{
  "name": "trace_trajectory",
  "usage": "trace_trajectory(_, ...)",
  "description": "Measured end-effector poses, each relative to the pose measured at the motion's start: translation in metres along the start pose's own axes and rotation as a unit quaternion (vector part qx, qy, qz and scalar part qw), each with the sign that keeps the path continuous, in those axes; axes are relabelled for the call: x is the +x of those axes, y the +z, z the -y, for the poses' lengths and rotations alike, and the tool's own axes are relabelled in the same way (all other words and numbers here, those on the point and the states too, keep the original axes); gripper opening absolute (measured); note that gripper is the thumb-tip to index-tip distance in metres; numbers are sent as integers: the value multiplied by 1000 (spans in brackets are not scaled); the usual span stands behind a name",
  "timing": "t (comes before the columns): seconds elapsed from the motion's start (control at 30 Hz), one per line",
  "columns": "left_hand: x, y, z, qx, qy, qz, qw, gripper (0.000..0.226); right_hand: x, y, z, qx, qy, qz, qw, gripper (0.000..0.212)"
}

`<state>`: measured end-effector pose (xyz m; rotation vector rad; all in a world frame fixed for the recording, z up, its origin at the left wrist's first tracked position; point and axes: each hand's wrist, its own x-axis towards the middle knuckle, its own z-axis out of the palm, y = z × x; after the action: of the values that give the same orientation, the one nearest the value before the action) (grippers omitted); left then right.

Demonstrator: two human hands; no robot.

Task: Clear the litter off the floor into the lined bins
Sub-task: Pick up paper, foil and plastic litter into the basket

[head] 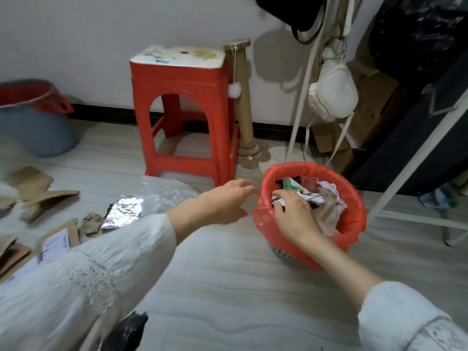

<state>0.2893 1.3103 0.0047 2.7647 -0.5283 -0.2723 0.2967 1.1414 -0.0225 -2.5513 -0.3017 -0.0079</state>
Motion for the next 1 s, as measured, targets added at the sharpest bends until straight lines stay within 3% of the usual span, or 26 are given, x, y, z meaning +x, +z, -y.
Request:
trace_trajectory(0.3, -177, 11, 106, -114, -172, -57, 977, 45, -56, 112, 120, 5, -103, 194, 975, 41)
trace_trajectory(0.47, -252, 92, 175, -137, -283, -21, 949, 45, -77, 200, 138, -77, -173, 333, 924, 49)
trace_trajectory(0.63, -319, 197, 223, -125, -365, 59, 921, 65, -87, 306, 146, -144, -222, 420, 868, 60)
trace_trajectory(0.77, -341, 240, 236, -60, -352, 126, 925, 77, -93, 365, 143, -194, -238, 432, 848, 85)
trace_trajectory(0.87, -332, 254, 250, 4, -290, 100, 952, 86, -98, 391, 136, -245, -242, 446, 826, 106)
trace_trajectory(0.93, -325, 265, 259, 3, -288, 102, 952, 89, -102, 402, 130, -275, -258, 445, 813, 110)
trace_trajectory(1.0, -320, 270, 267, -11, -316, 172, 933, 81, -108, 406, 126, -284, -276, 427, 813, 106)
